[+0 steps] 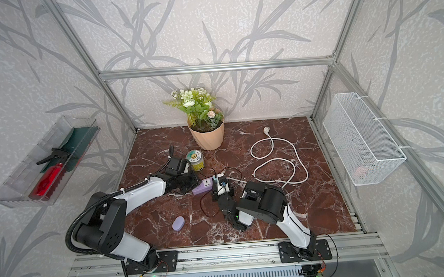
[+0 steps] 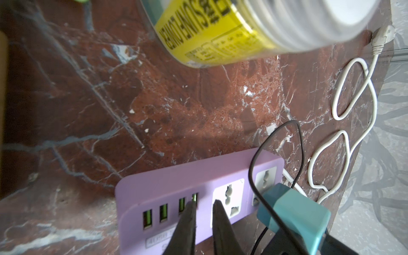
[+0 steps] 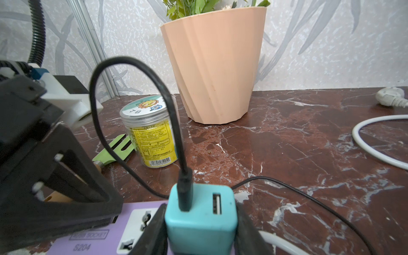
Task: Charge the bluetooth headset
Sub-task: Insert the plug into the socket.
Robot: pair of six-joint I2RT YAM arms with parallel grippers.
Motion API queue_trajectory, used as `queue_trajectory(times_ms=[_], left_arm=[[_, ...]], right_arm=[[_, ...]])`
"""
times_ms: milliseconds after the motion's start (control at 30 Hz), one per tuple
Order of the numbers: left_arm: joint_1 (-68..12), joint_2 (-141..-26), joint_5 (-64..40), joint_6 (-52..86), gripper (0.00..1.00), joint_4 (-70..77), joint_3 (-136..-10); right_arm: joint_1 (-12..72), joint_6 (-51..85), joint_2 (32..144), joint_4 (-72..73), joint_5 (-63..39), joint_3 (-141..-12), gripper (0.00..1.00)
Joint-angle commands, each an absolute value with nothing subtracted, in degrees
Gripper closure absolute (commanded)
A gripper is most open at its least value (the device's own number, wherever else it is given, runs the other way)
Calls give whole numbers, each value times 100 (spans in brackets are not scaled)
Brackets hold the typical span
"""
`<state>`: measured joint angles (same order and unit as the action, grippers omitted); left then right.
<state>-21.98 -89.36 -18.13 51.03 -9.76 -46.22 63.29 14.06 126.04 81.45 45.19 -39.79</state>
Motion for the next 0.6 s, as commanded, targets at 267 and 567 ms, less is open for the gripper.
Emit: queue_trajectory(times_ms=[267,567], left_arm=[[-2215,-9182,-1661,5089,83,-1321,-4517],[-2210,-9233,-1727,5019,83,-1284,-4575]], right_arm=[[6541,2131,13256,3063,4272,-4366,100],[6487,2447,12982,3253,3780,-3956,90]])
